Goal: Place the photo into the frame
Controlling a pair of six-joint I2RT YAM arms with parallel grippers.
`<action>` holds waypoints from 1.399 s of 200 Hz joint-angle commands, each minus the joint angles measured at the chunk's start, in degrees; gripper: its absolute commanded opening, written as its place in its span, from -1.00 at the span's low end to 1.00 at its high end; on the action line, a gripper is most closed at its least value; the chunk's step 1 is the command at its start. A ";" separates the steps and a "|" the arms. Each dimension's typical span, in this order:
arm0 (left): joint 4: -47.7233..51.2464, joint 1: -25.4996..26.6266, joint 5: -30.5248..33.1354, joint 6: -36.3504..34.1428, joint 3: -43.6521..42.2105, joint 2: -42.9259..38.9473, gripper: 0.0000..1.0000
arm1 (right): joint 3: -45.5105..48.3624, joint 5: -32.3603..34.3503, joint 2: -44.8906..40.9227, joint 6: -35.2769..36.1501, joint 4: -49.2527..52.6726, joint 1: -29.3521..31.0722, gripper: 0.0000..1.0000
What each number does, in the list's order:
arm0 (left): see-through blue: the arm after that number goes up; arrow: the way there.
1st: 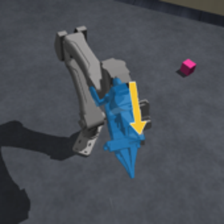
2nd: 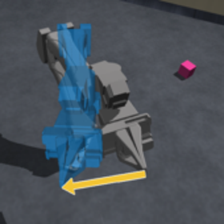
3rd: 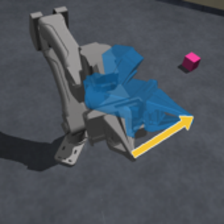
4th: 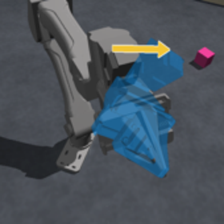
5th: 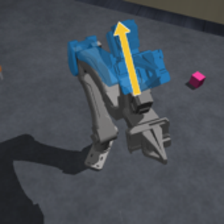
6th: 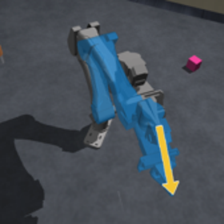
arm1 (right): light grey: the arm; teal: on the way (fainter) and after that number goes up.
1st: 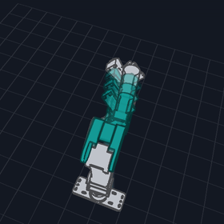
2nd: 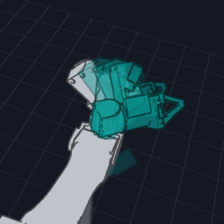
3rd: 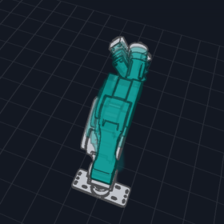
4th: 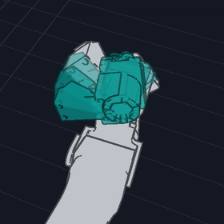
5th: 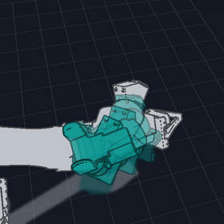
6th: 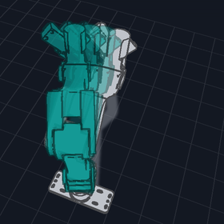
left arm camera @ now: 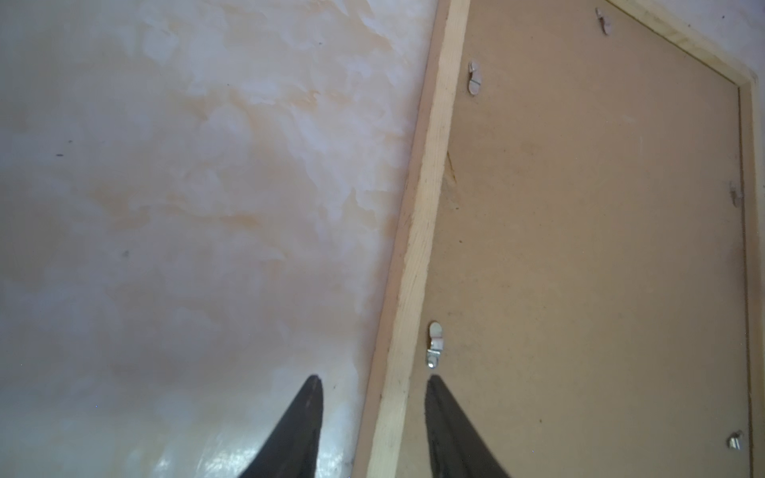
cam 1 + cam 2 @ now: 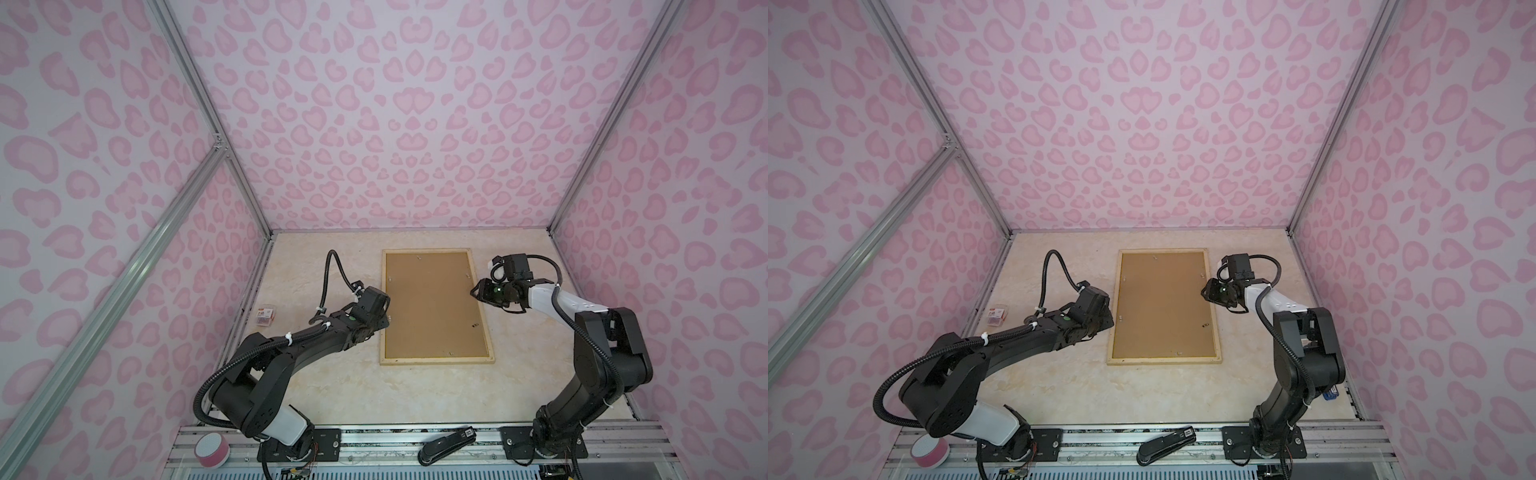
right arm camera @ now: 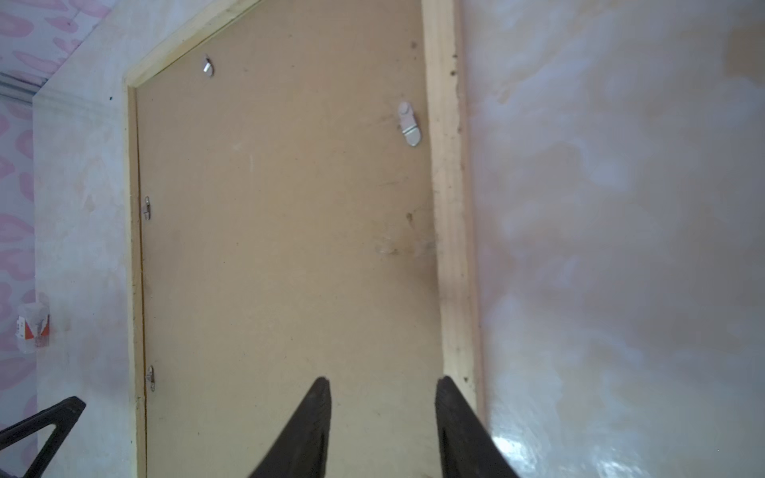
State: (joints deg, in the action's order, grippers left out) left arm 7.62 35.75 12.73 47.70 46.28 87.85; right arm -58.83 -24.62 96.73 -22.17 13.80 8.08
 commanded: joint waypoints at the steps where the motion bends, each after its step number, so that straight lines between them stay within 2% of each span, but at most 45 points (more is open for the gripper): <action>1: -0.01 -0.06 -3.15 -1.28 -0.59 0.35 -0.40 | -1.33 1.33 0.15 1.13 1.26 3.00 -0.26; 31: -1.67 0.11 -3.63 1.66 -4.18 -1.00 -0.43 | -4.73 0.54 3.26 0.30 -0.57 10.43 -0.44; 58: -2.68 0.11 -4.45 0.96 -4.31 -1.01 -0.41 | -11.14 -0.29 10.06 -0.59 -1.97 16.00 -0.71; 100: -1.63 -1.42 -2.14 -3.29 -1.02 0.20 -0.31 | -25.26 -0.57 23.61 -1.21 -2.03 19.80 -1.00; 123: -0.56 -4.44 -3.43 -6.00 4.19 3.48 -0.31 | -32.34 -1.31 29.12 -2.11 -2.52 20.58 -1.00; 172: -2.08 -8.21 -9.73 -9.43 13.48 13.30 -0.37 | -40.19 -2.43 37.32 -4.49 -4.21 21.85 -1.00; 199: -3.76 -8.68 -11.26 -10.61 16.24 16.47 -0.39 | -41.94 -3.23 39.76 -5.49 -5.27 22.48 -1.00; 225: -1.88 -8.76 -9.92 -10.63 19.20 19.33 -0.43 | -43.55 -3.22 41.53 -5.86 -5.16 22.77 -1.00; 280: -1.10 -9.25 -10.36 -8.33 20.52 22.25 -0.51 | -45.37 -2.98 43.63 -6.37 -4.55 23.38 -1.00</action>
State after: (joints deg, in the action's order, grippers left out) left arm 6.02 26.74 2.76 38.30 66.15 109.19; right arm -104.42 -28.53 139.00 -28.25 6.72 31.03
